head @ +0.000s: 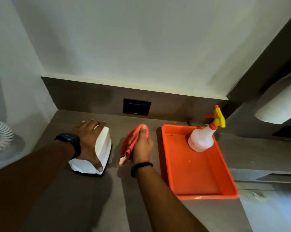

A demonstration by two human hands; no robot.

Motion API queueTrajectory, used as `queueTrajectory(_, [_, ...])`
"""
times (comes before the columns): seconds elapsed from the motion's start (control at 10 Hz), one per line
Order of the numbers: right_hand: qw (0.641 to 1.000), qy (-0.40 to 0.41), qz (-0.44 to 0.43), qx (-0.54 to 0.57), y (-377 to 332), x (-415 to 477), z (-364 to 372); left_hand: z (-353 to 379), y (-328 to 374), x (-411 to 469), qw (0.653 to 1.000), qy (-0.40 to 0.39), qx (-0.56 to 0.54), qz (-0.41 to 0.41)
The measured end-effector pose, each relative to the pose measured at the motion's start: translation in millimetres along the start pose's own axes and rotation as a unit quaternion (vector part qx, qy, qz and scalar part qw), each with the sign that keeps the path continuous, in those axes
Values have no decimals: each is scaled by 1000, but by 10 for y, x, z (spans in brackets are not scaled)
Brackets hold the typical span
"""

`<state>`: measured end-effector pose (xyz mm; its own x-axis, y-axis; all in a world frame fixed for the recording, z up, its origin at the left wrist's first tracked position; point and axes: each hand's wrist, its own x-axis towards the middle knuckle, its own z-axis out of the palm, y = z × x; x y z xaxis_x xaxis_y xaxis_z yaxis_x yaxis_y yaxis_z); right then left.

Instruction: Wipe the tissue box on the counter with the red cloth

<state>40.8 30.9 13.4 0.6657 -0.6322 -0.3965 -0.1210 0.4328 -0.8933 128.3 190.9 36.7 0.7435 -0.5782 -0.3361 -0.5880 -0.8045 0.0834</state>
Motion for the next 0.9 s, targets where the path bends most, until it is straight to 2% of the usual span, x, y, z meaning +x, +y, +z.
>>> queueTrajectory(0.1, [993,45,-99,-34,-296,243,-471,-51,480,26,993,68,-67,63])
queueTrajectory(0.2, [957,72,-210,-188,-405,542,-1053,46,1136,150,978,111,-128,125])
queueTrajectory(0.3, [900,57,-254,-351,-397,745,-1526,260,1661,362,976,85,-132,154])
queueTrajectory(0.5, [731,-9,-218,-647,-123,915,-1938,723,2122,708,987,1,-101,121])
queueTrajectory(0.6, [666,-77,-195,-716,19,940,-1993,812,2176,742,988,-10,-96,120])
queueTrajectory(0.7, [640,-130,-173,-737,116,975,-2036,810,2200,742,989,-9,-92,116])
queueTrajectory(0.8, [636,-139,-179,-738,129,1019,-2060,753,2218,734,989,-6,-87,120])
queueTrajectory(0.9, [654,-126,-198,-719,48,1000,-2047,699,2200,722,989,-10,-89,120])
